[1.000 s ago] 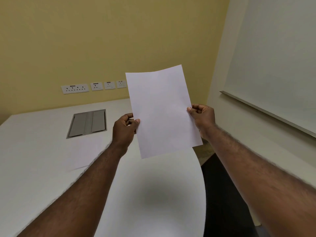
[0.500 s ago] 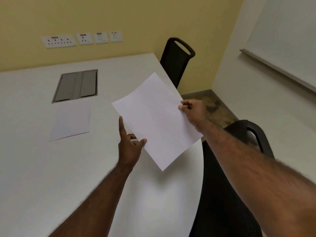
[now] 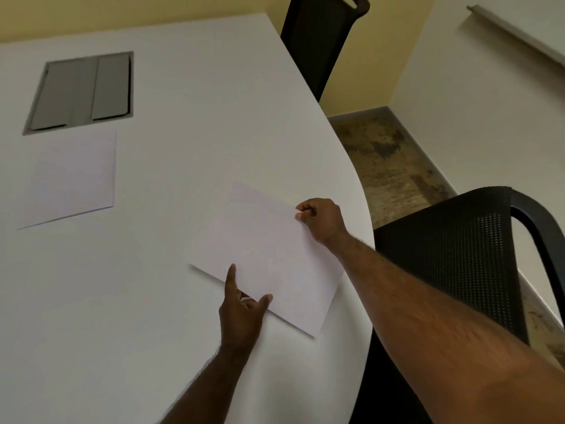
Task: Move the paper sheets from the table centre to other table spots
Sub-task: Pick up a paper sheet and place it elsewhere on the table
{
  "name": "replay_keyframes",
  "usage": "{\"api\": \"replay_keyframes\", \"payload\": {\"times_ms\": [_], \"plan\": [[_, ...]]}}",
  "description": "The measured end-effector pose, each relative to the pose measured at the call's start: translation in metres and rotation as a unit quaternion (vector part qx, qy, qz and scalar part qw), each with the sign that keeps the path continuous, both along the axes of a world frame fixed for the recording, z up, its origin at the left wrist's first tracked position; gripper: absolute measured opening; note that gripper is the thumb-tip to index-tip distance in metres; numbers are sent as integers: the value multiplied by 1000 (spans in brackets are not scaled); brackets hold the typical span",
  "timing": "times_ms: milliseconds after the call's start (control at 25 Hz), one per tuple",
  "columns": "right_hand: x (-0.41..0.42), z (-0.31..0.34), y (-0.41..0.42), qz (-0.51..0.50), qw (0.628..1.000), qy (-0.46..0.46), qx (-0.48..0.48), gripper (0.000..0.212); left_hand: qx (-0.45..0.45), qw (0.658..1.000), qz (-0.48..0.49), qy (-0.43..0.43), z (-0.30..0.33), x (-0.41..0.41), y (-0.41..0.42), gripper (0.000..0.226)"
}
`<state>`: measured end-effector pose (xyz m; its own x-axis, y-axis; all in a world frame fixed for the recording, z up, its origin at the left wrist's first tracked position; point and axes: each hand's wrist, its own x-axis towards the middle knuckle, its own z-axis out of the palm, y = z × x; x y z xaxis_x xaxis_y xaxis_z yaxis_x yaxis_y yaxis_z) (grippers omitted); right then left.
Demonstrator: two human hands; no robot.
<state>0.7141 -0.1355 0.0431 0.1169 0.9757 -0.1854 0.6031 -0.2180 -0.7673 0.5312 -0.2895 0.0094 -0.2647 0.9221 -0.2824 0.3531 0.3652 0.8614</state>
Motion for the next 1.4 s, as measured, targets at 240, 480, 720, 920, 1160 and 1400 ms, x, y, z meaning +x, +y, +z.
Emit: {"api": "replay_keyframes", "payload": {"times_ms": [240, 480, 720, 920, 1160, 1400], "plan": [[-6, -29, -4, 36, 999, -25, -32, 16, -34, 999, 28, 28, -21, 10, -7, 103], [-11, -37, -9, 76, 989, -120, -46, 25, -50, 998, 38, 24, -26, 15, -10, 104], [-15, -41, -21, 91, 983, -159, -30, 42, -81, 995, 49, 33, -25, 18, -22, 109], [-16, -45, -27, 107, 972, -208, -27, 43, -141, 987, 33, 62, -25, 15, -31, 116], [-19, -51, -39, 106, 968, -227, -27, 38, -157, 983, 18, 94, -23, 11, -33, 116], [-20, -52, -45, 125, 960, -251, -12, 39, -164, 979, 7, 121, -25, 13, -34, 113]]}}
